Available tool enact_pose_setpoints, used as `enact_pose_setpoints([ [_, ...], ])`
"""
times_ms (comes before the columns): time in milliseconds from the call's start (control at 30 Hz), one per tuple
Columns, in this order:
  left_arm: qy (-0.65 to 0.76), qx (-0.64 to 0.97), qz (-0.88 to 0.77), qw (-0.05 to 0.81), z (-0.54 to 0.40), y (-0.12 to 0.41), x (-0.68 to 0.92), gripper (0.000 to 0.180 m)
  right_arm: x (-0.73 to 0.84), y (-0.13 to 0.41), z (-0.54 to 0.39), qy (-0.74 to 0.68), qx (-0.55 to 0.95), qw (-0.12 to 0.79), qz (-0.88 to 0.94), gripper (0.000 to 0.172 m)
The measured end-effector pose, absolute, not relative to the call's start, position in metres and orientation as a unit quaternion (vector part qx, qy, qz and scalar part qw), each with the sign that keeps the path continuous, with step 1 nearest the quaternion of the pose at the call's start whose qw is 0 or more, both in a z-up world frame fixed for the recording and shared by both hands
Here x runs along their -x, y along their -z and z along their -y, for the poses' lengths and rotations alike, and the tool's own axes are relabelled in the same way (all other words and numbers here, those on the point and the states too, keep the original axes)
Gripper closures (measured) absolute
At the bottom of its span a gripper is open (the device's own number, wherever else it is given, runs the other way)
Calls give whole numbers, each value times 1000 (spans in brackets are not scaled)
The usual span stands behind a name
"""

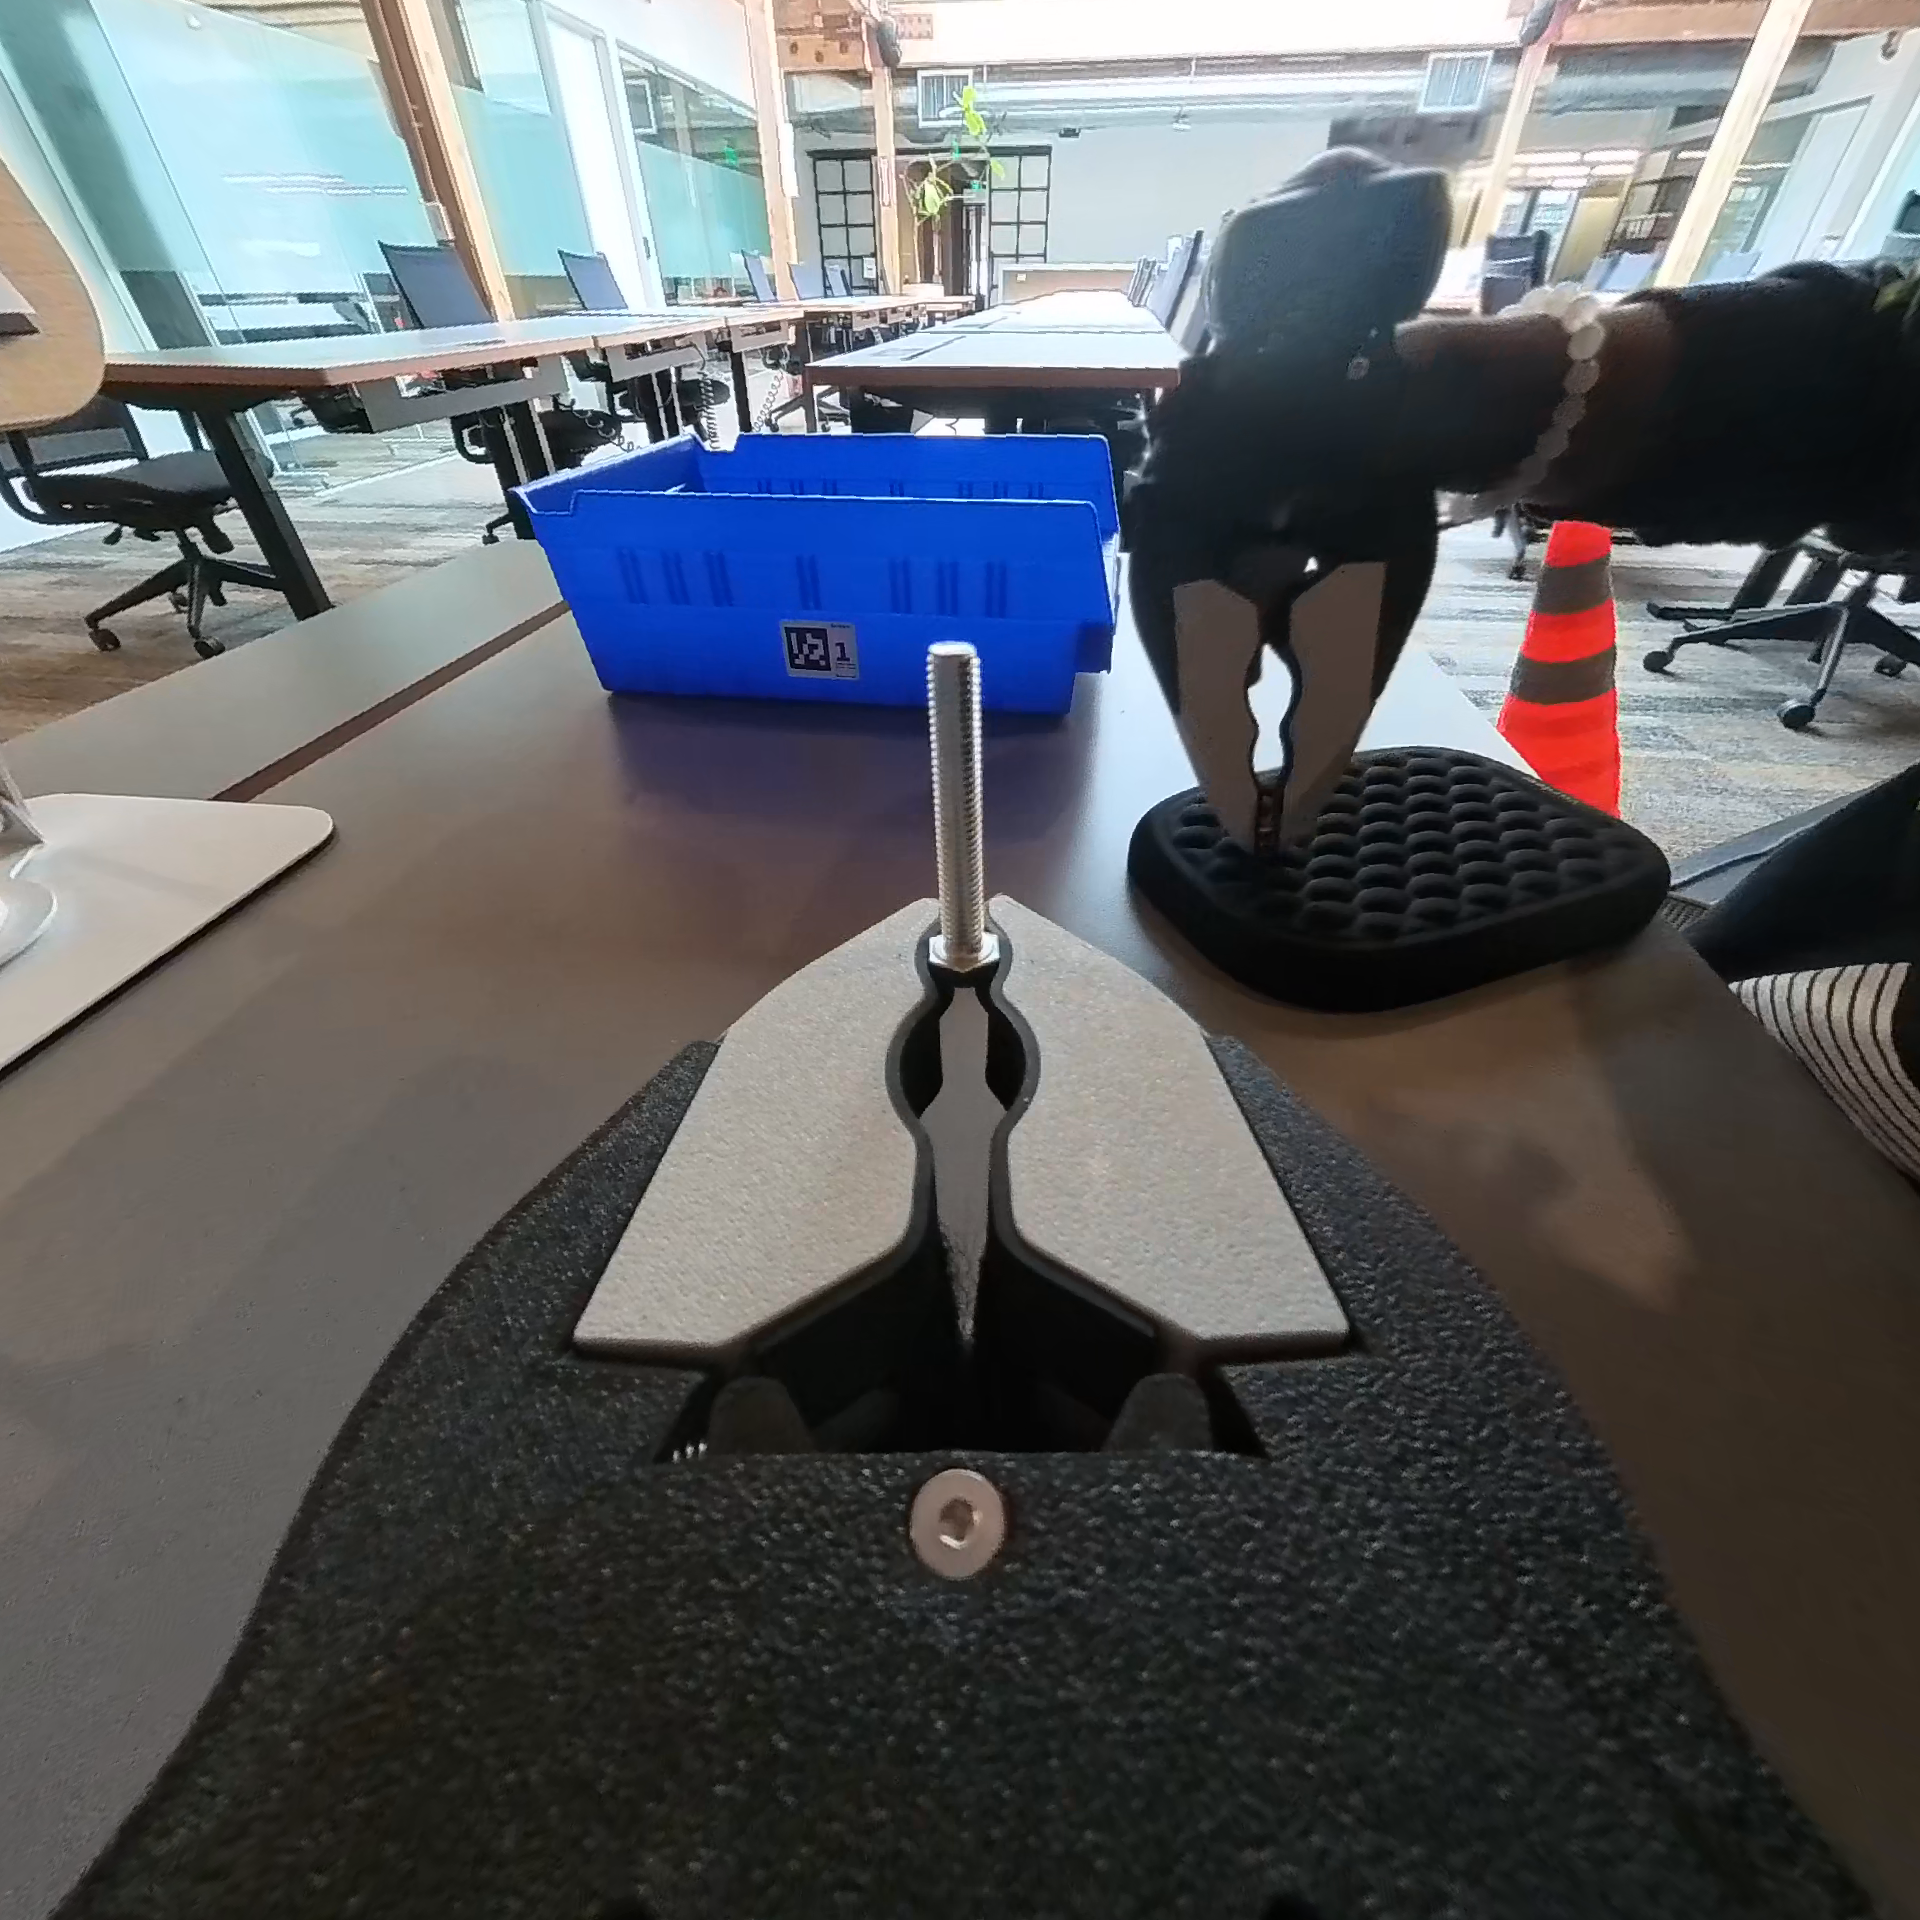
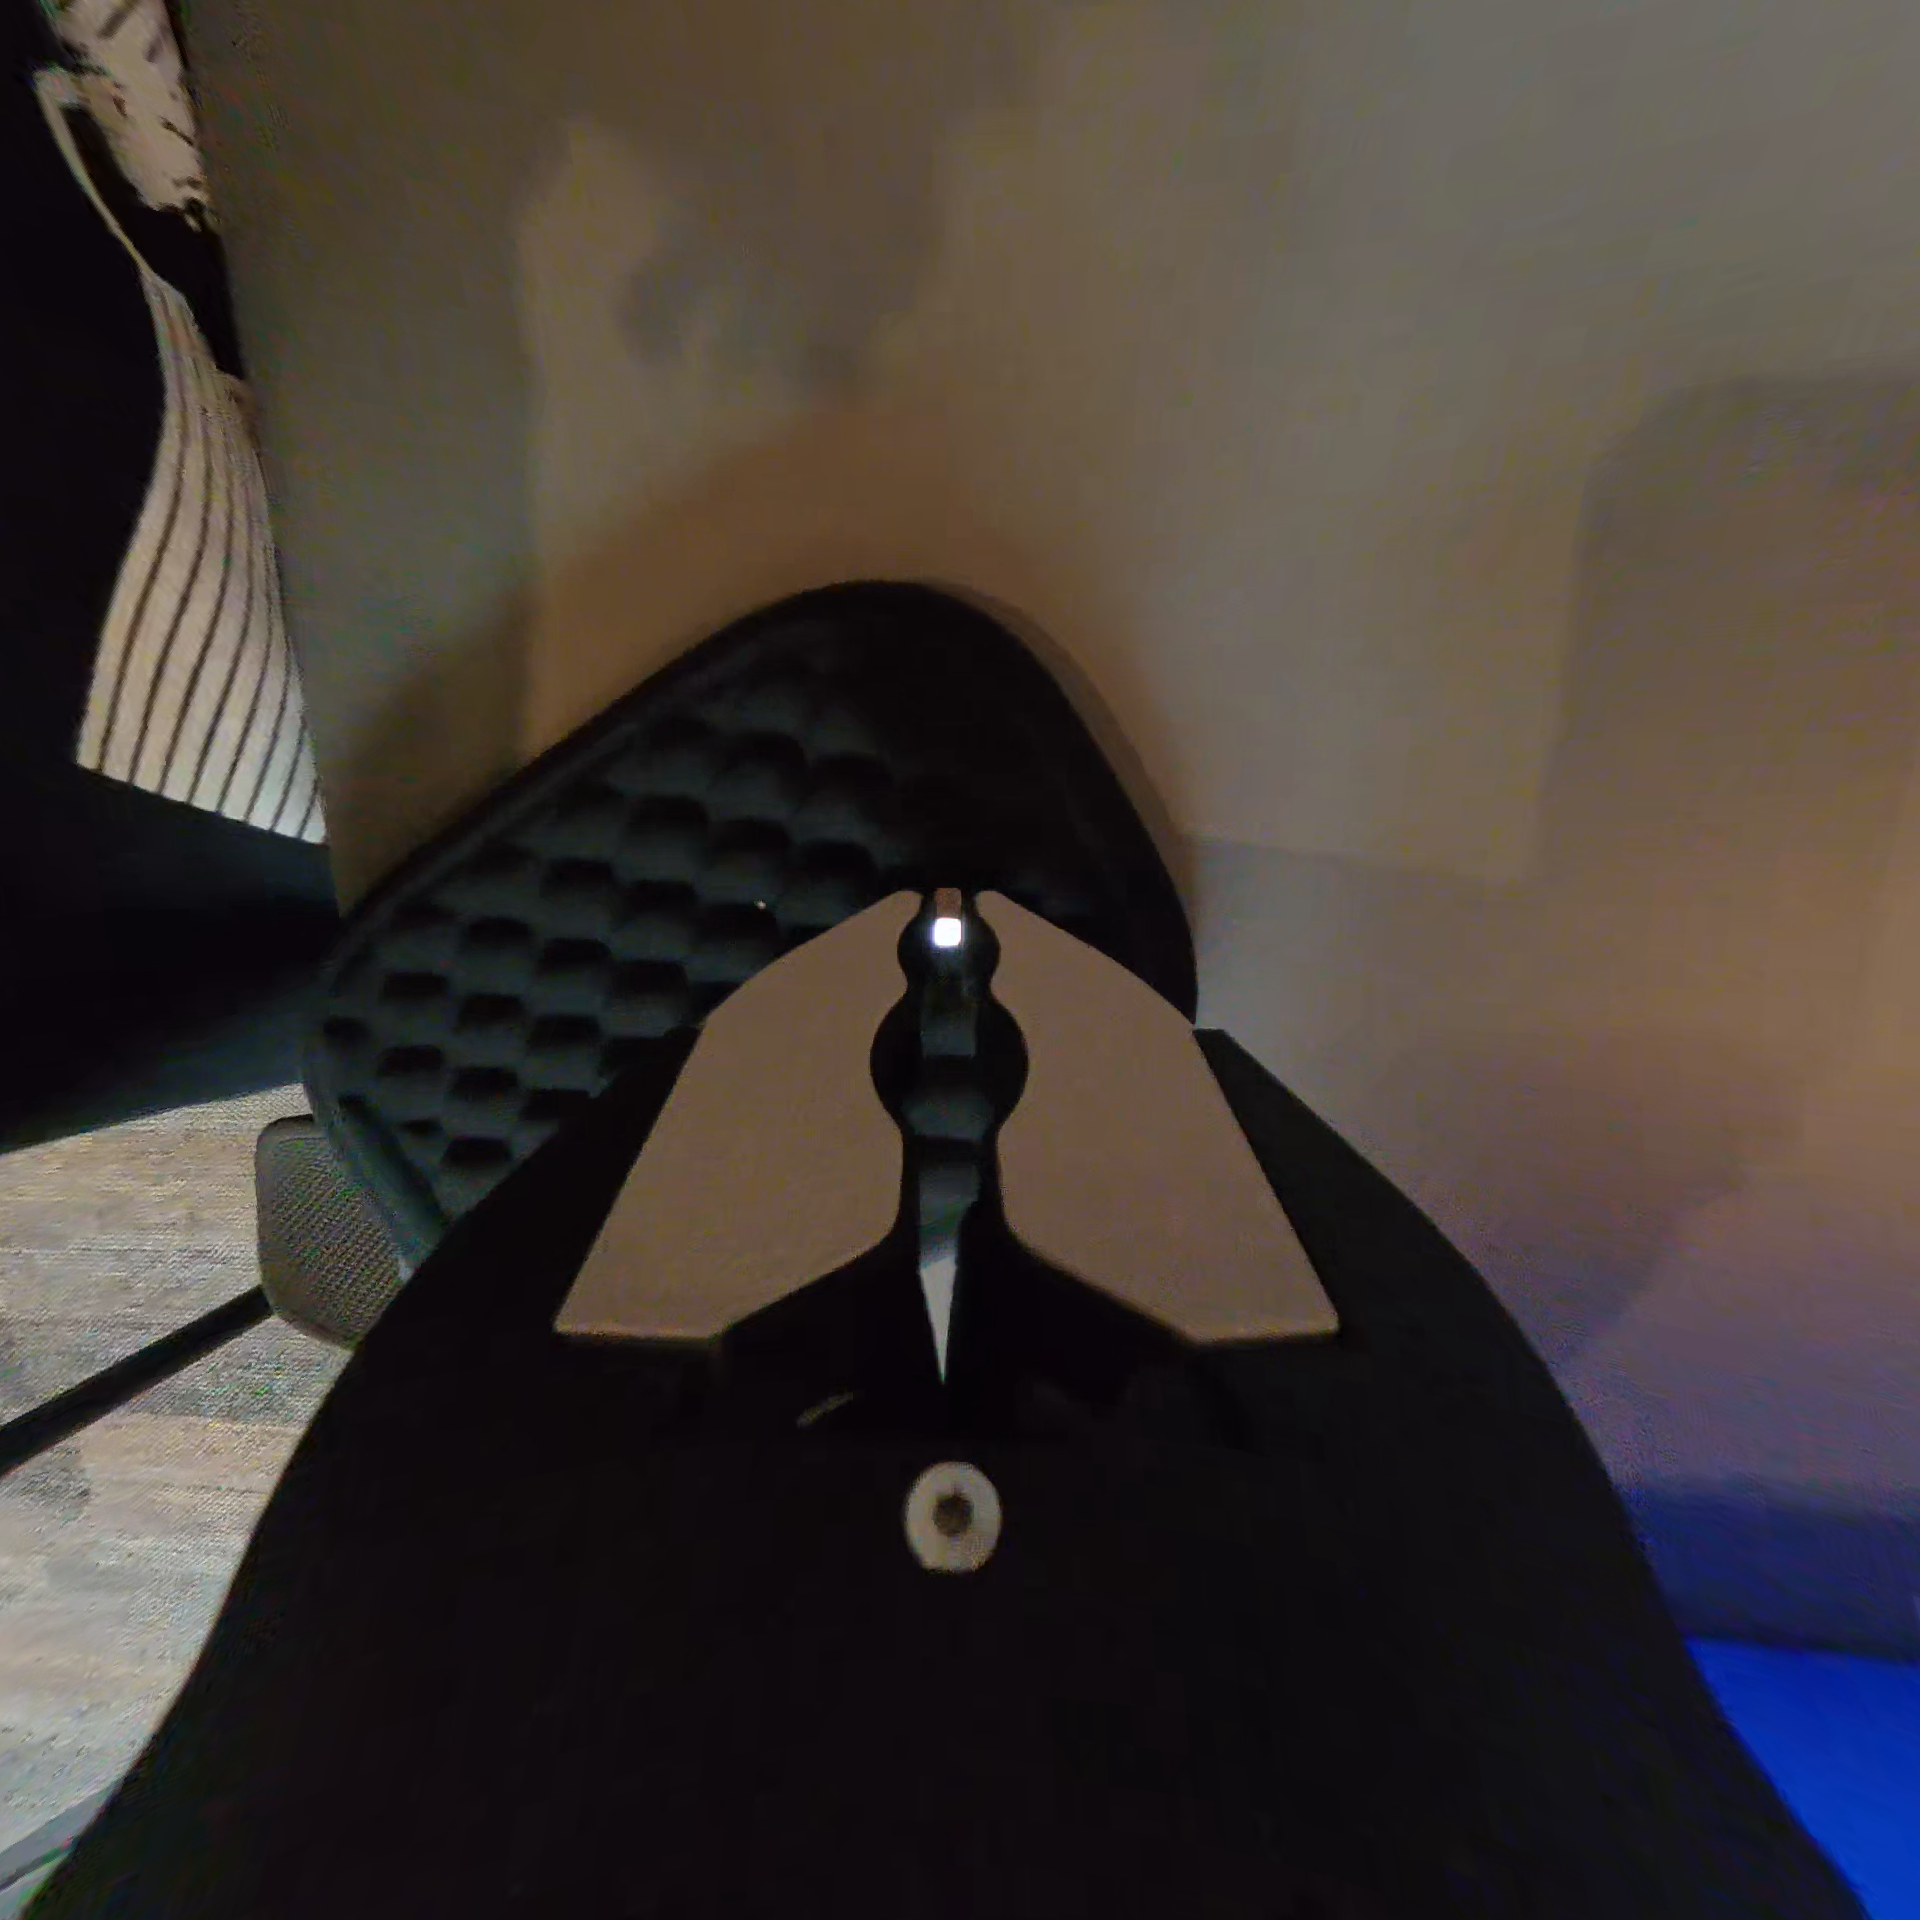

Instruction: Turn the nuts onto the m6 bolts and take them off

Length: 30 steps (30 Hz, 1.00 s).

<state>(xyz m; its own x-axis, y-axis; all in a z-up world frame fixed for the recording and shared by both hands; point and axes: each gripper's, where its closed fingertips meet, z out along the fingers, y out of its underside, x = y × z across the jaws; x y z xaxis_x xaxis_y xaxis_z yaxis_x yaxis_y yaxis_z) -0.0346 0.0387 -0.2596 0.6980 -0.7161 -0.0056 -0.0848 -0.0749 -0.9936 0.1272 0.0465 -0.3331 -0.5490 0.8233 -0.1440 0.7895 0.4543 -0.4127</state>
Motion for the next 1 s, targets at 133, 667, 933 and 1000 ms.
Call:
enact_pose_setpoints([
  [133,258,686,-292,614,-39,260,35,178,-123,332,-53,-191,455,59,868,157],
  [667,258,681,-299,617,-37,258,32,178,-120,327,-47,-84,328,121,933,155],
  [933,260,680,-299,617,-37,258,32,178,-119,331,-49,-65,326,135,934,162],
  [1000,260,680,-300,616,-37,258,32,178,-118,331,-49,-63,323,138,934,162],
])
